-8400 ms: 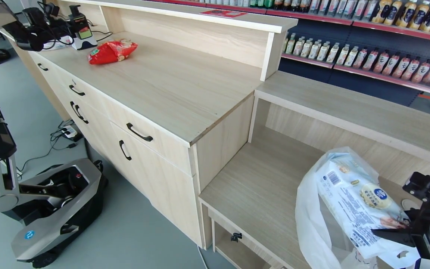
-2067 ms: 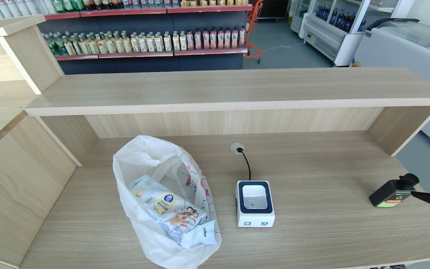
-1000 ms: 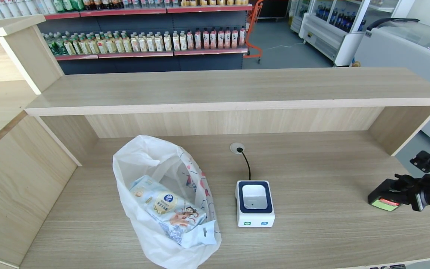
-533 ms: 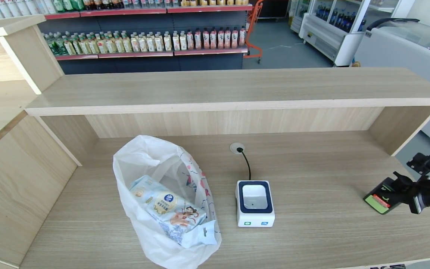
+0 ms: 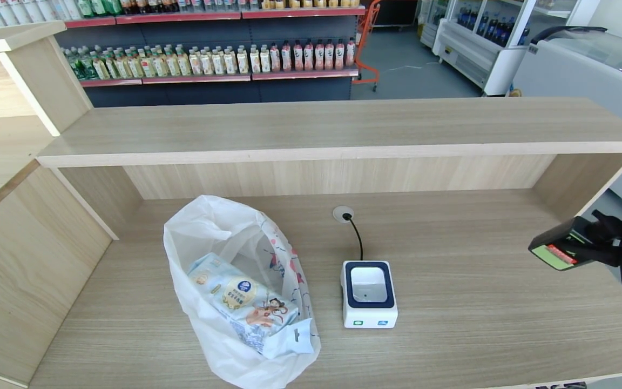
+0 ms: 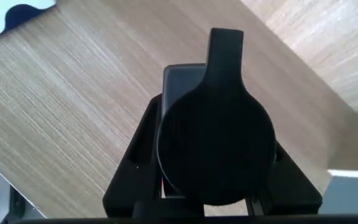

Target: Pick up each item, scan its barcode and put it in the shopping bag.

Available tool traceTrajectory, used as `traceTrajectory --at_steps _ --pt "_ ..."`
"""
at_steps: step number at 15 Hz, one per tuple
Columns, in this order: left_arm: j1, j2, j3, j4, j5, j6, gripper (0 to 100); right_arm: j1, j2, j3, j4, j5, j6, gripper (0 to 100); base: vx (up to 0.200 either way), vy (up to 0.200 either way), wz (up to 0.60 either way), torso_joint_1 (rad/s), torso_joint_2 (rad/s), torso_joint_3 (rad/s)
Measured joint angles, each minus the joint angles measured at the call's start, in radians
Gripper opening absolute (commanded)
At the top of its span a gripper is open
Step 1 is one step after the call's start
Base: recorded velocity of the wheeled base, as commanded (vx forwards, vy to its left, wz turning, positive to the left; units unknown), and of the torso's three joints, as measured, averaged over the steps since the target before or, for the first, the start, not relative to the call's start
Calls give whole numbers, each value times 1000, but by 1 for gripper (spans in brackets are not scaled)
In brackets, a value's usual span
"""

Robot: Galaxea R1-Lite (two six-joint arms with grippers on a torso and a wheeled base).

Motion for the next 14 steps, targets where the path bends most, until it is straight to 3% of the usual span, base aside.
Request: traceTrajectory --at_steps 5,7,14 --pt "0 0 0 0 0 0 100 219 -290 -2 1 33 -136 0 0 0 0 0 0 0" --pt "0 0 0 0 0 0 100 263 -362 0 10 31 -192 0 0 0 0 0 0 0" --pt "0 0 0 0 0 0 100 315 -541 -3 101 30 -1025 0 0 0 0 0 0 0"
